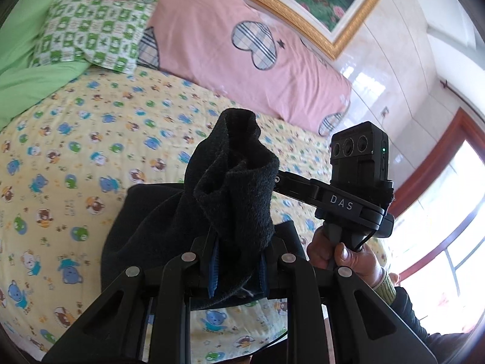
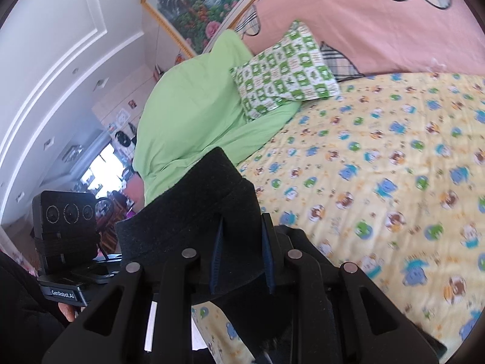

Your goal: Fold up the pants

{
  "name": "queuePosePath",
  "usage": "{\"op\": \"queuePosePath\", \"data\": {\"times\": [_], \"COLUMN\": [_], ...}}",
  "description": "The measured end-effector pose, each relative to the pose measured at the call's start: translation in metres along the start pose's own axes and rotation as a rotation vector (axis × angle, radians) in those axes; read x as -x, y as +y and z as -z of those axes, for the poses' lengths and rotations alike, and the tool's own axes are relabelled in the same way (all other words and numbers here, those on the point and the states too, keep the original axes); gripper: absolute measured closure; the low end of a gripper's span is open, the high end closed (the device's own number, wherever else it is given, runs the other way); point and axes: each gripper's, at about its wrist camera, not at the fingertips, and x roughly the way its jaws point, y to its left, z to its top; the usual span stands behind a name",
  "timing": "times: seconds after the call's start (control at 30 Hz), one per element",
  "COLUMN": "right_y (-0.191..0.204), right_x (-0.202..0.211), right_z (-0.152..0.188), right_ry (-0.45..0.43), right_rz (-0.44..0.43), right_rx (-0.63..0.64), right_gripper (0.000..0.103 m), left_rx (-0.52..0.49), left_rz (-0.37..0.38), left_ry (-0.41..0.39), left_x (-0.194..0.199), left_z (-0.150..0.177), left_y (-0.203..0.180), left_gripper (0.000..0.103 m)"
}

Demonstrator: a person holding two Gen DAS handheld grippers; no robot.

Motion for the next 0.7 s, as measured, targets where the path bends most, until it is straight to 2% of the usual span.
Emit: {"op": "queuePosePath", "data": {"times": [0.53,0.7], "right_y": [-0.038,-0.052], "right_x": [0.053,0.064], "right_z": [0.028,0.041], "right_ry": [-0.081,-0.093], "right_rz": [0.059,0.072], "right_rx": [-0.074,-0.112], "right_gripper": [0.080,0.084], "left_rx": [-0.125,-0.157], "left_rz": [0.006,0.001], "left_ry": [0.101,0.148], "left_x": [-0.051,-0.071], "left_z": [0.005,0.014], "left_y": [-0.044,-0.058], "left_gripper": [0.083,0.083]}}
